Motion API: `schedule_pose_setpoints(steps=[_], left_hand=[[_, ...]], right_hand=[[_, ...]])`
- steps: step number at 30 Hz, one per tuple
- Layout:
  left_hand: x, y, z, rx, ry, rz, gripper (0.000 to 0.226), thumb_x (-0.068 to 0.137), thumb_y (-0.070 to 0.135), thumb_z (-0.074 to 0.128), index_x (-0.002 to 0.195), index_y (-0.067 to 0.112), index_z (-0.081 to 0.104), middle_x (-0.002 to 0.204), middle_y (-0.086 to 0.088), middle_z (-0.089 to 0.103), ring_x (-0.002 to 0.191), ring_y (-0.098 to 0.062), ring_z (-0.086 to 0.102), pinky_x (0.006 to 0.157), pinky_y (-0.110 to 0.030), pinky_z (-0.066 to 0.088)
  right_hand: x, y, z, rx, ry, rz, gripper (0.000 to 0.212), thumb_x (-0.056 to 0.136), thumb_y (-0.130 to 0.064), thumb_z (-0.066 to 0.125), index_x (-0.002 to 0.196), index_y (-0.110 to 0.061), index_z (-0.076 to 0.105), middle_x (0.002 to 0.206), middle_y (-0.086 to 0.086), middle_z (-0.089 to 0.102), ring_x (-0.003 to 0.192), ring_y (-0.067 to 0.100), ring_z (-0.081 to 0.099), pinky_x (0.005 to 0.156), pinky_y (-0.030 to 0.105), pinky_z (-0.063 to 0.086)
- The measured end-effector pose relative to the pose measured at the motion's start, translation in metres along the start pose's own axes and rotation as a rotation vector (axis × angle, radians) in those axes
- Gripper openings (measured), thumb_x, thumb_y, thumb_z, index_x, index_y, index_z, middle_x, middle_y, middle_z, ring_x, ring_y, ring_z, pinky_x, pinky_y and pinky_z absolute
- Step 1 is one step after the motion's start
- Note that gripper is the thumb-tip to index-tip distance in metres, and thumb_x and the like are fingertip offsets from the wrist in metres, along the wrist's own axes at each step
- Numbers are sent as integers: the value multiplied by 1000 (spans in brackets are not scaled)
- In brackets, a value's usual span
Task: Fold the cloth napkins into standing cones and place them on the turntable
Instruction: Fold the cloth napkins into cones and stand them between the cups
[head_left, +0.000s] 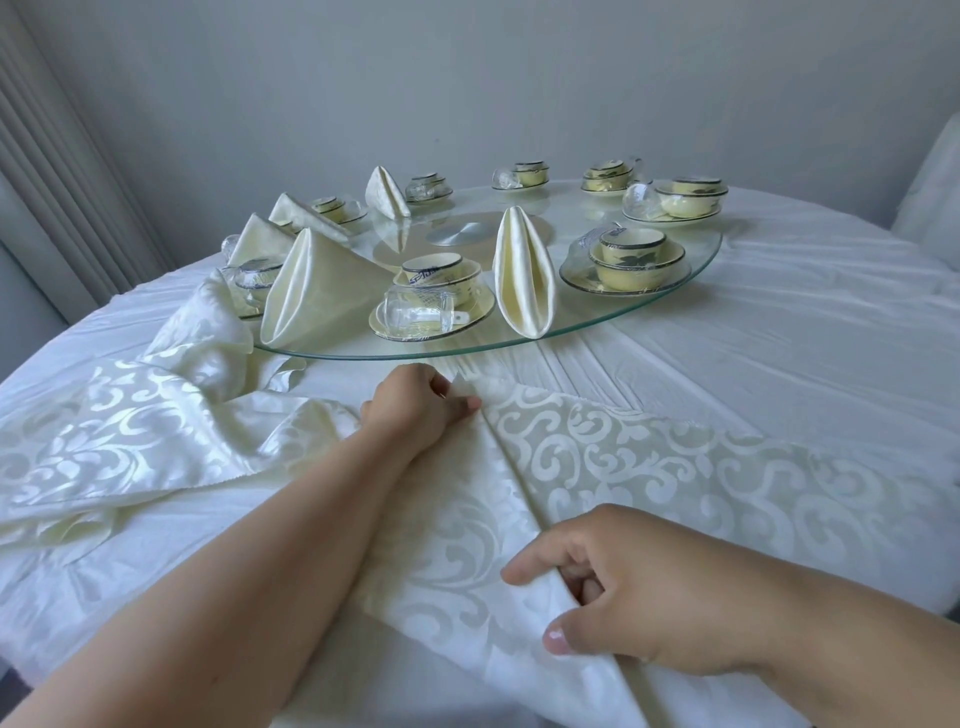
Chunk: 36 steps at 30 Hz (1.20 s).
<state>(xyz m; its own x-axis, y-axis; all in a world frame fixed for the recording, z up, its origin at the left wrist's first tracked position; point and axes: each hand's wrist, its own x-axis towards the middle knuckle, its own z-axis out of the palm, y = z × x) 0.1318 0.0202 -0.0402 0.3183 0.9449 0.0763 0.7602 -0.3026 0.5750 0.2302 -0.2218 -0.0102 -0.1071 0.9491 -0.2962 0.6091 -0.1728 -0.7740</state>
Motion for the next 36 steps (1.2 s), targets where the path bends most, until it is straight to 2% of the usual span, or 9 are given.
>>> schedule_pose_setpoints(steps=[6,10,13,16,19,23,26,29,36], left_hand=[[-5,-4,5,66,54,50,53,78,58,67,117,26,49,101,10,61,109,-20,55,95,-39,34],[-4,-5,6,80,51,59,51,78,57,66,116,28,49,103,10,62,109,-20,55,96,-40,34],[-4,-4,6,83,52,54,52,77,58,67,116,28,50,98,11,61,109,-20,56,96,-40,34],[-3,-5,6,100,59,57,55,77,61,65,117,27,49,105,9,63,111,-20,55,95,-39,34],[-4,-6,8,121,48,58,57,77,63,64,117,27,49,109,8,64,112,-20,55,95,-40,33],[-8,2,-6,38,22,40,61,81,58,64,126,20,47,123,-3,57,119,-25,49,100,-40,38],[-40,10,-33,132,153,302,35,96,33,52,126,17,55,129,-5,55,121,-24,45,99,-27,31],[-82,4,-39,152,-30,530,30,99,14,42,121,12,62,129,-1,59,117,-11,47,87,-12,26],[-57,-12,-12,463,-328,479,51,102,43,18,152,34,12,159,16,7,146,-4,1,120,-39,4]], right_hand=[[-5,-15,-9,-280,-43,12,51,84,-44,66,133,-40,52,58,-25,52,54,-9,50,56,11,34],[8,-31,-26,-672,344,-191,56,85,-73,33,121,-38,56,71,-19,47,69,-4,45,63,18,33],[29,-32,-21,-686,227,-403,74,84,-74,13,139,-34,42,125,-15,48,120,4,39,103,25,29],[34,-13,-5,-791,-36,-349,93,72,-73,0,153,-28,1,161,-9,-1,144,1,-8,116,21,-8],[30,4,6,-936,-113,-338,87,75,-73,-4,148,-28,-22,155,-8,-29,136,1,-35,115,30,-19],[31,6,7,-964,-102,-329,82,81,-70,1,147,-29,-23,153,-10,-32,135,1,-37,114,29,-22],[32,8,8,-953,-97,-339,84,80,-71,0,149,-28,-20,154,-10,-30,136,0,-35,115,30,-20],[31,7,8,-963,-88,-344,85,79,-71,-2,149,-27,-20,153,-10,-30,137,3,-34,115,30,-20],[30,6,8,-972,-106,-328,85,79,-71,-2,148,-26,-22,153,-10,-30,138,5,-33,115,30,-20]])
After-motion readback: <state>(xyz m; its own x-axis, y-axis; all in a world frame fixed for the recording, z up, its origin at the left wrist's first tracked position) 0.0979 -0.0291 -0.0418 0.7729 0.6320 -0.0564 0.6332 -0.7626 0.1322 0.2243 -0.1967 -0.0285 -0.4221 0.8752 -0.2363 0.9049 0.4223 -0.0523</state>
